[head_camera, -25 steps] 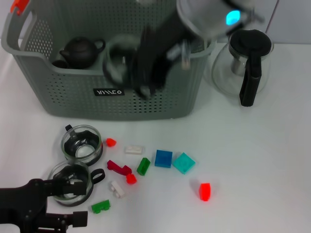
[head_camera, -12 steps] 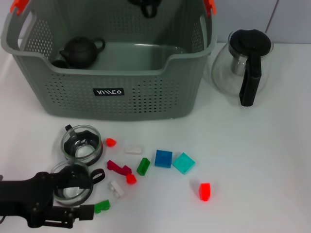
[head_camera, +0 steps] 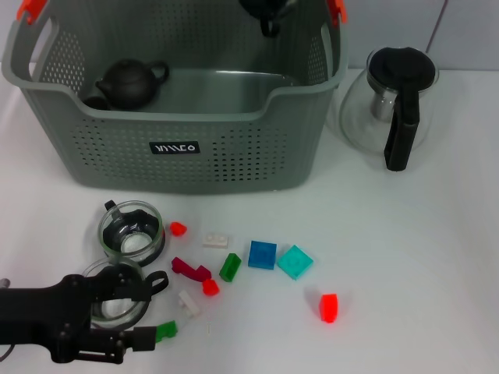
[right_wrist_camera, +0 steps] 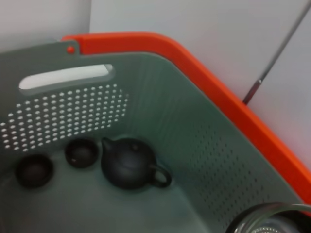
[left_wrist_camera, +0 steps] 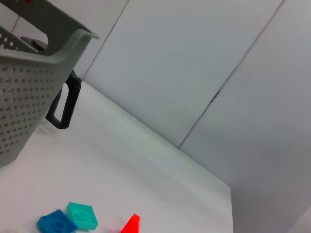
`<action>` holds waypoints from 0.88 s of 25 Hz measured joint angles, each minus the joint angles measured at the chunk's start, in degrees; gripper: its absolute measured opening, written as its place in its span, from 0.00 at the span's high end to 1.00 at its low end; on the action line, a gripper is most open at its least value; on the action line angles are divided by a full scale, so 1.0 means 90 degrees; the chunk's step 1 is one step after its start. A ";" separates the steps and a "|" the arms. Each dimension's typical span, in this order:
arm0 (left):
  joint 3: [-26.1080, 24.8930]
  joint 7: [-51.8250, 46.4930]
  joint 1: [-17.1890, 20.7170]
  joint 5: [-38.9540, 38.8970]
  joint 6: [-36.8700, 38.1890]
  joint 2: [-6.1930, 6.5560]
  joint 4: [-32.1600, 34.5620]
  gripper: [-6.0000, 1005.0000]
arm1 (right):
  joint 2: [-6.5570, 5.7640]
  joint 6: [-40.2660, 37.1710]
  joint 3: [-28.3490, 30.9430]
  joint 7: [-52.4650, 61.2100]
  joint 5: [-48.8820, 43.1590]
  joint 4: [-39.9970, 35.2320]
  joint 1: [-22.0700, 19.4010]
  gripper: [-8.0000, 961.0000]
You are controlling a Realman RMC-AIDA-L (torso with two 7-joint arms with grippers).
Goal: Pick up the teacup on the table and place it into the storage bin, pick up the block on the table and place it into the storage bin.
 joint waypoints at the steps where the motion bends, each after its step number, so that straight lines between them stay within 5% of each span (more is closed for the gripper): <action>1: 0.0006 0.0007 -0.0003 0.0000 -0.0012 -0.0009 0.0000 0.13 | 0.0013 0.0101 -0.0008 -0.0001 0.0002 0.0108 -0.0002 0.94; 9: 0.0025 0.0052 -0.0008 -0.0001 -0.0064 -0.0037 0.0020 0.13 | 0.0136 0.0670 -0.0028 0.0034 0.0009 0.0852 0.0019 0.94; 22: 0.0029 0.0138 -0.0003 0.0009 -0.0118 -0.0031 0.0017 0.13 | 0.0206 0.0549 -0.0084 0.0392 0.0025 0.0956 0.0050 0.94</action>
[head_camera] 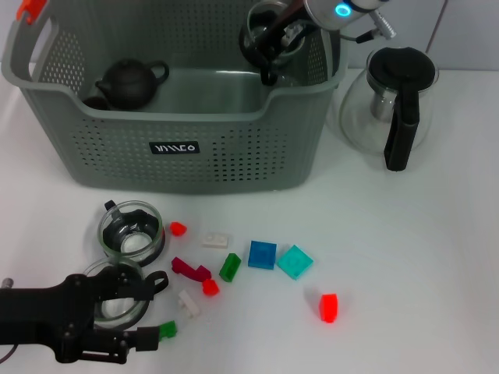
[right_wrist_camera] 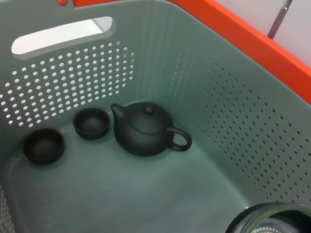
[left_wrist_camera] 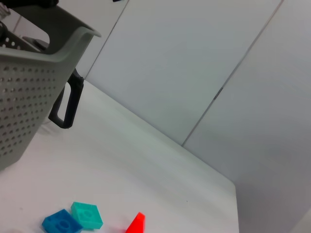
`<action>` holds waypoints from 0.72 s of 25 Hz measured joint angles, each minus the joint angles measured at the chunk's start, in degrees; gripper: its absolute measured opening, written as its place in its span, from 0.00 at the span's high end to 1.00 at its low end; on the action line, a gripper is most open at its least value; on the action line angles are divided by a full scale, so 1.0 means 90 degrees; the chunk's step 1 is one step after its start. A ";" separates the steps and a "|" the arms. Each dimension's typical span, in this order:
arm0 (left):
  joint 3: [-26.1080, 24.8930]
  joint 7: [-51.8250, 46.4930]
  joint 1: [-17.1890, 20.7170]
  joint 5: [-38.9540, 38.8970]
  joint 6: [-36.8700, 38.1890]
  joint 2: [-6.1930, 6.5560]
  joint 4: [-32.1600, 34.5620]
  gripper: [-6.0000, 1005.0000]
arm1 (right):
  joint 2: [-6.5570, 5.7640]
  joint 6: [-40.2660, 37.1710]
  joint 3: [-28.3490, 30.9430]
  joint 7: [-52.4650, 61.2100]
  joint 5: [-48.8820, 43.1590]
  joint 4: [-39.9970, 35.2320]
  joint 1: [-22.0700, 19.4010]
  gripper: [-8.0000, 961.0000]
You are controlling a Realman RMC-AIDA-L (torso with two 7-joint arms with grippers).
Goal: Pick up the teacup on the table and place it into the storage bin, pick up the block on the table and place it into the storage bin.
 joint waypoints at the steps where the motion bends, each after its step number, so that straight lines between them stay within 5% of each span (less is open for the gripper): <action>1: 0.0000 0.0001 0.0001 0.0000 0.0000 0.0000 0.0000 0.13 | 0.0004 0.0000 -0.0001 0.0012 -0.0002 0.0005 0.0001 0.94; 18: 0.0000 0.0014 0.0043 0.0000 0.0003 -0.0022 0.0000 0.13 | 0.0057 0.0029 -0.0096 0.0006 -0.0032 0.0023 -0.0094 0.94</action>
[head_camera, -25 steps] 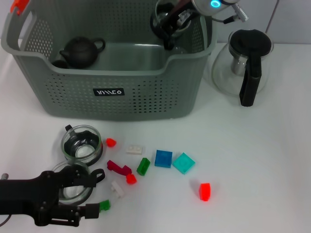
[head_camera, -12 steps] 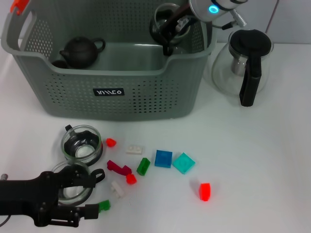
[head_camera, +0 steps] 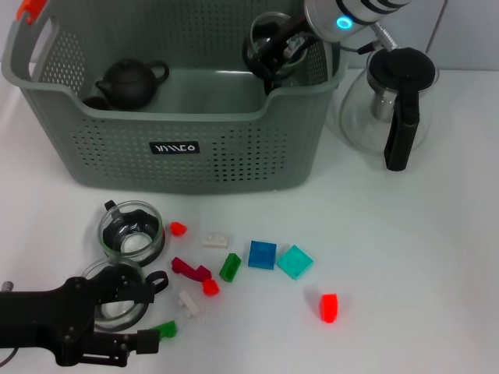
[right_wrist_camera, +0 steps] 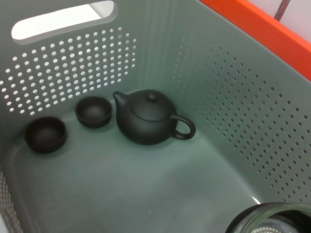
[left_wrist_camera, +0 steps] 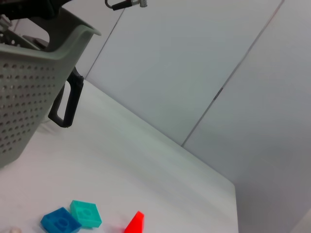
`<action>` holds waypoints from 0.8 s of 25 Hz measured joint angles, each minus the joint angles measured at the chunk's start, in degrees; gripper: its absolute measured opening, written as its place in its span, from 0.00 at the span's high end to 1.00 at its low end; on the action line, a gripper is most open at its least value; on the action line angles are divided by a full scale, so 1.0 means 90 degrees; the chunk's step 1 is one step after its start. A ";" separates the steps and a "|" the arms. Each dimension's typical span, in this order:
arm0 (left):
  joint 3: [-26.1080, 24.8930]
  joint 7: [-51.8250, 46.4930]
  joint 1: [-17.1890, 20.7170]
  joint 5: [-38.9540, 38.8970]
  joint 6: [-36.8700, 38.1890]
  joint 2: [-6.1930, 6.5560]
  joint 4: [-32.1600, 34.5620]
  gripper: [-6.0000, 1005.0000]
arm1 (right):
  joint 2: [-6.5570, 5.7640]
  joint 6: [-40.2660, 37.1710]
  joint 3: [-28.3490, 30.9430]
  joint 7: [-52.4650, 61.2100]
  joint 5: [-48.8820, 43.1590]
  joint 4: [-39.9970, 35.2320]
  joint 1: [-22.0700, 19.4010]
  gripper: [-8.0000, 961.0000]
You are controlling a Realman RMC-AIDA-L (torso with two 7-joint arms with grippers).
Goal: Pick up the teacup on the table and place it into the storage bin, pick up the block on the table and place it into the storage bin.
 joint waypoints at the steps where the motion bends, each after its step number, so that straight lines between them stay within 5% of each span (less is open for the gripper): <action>1: 0.0000 0.0000 0.0002 0.0000 0.0000 -0.0002 0.0000 0.13 | 0.0002 0.0004 -0.0031 0.0002 0.0000 0.0000 -0.0002 0.94; 20: 0.0010 0.0000 -0.0007 0.0000 -0.0066 -0.0008 0.0059 0.13 | 0.0014 -0.0024 -0.0243 0.0009 0.0001 0.0077 -0.0049 0.93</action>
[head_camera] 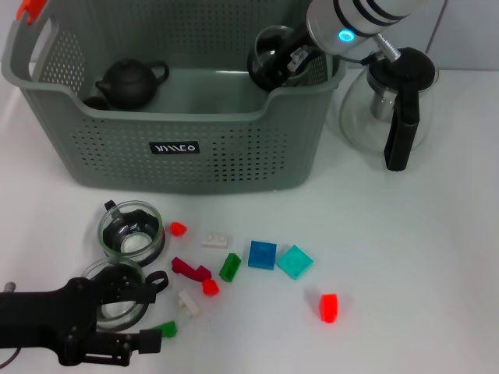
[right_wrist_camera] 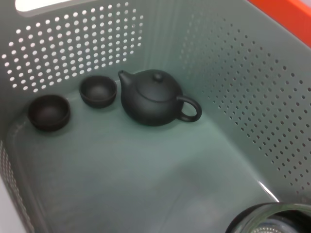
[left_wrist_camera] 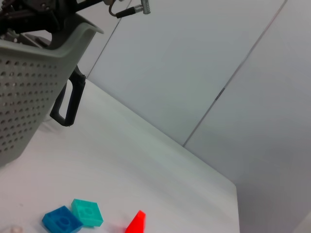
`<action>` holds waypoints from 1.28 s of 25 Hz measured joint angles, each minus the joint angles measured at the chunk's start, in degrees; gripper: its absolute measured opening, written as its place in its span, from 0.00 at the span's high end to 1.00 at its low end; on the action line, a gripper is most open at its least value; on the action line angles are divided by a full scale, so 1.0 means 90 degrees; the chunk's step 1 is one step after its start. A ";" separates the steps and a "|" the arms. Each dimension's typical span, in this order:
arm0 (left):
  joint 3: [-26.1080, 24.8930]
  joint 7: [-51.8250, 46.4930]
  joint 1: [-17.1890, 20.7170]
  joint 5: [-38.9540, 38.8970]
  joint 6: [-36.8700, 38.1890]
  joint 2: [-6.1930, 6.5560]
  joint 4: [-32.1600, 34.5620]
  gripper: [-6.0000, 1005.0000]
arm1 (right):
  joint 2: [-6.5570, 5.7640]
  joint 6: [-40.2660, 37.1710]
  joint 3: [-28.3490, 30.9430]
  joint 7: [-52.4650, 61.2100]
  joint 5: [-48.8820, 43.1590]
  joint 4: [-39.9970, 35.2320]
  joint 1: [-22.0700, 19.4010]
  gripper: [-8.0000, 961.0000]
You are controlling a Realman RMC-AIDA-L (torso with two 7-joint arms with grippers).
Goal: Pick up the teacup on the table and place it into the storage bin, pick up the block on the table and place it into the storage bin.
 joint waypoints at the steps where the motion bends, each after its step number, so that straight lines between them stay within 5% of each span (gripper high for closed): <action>1: 0.0000 0.0000 -0.0001 0.0000 -0.0001 0.0000 0.0000 0.13 | 0.0000 0.0000 -0.0009 0.0000 0.0000 0.0000 0.0000 0.93; 22: -0.0001 0.0000 0.0028 0.0010 -0.0011 0.0000 0.0007 0.13 | 0.0049 -0.0006 -0.0034 -0.0043 -0.0008 -0.0081 -0.0009 0.91; 26: -0.0001 0.0000 0.0033 0.0010 -0.0012 0.0000 0.0011 0.13 | 0.0062 -0.0098 -0.0033 -0.0068 -0.0001 -0.0253 -0.0048 0.69; 32: -0.0001 0.0000 0.0039 0.0010 -0.0013 0.0000 0.0011 0.13 | 0.0096 -0.0281 -0.0026 -0.0075 0.0032 -0.0872 -0.0285 0.62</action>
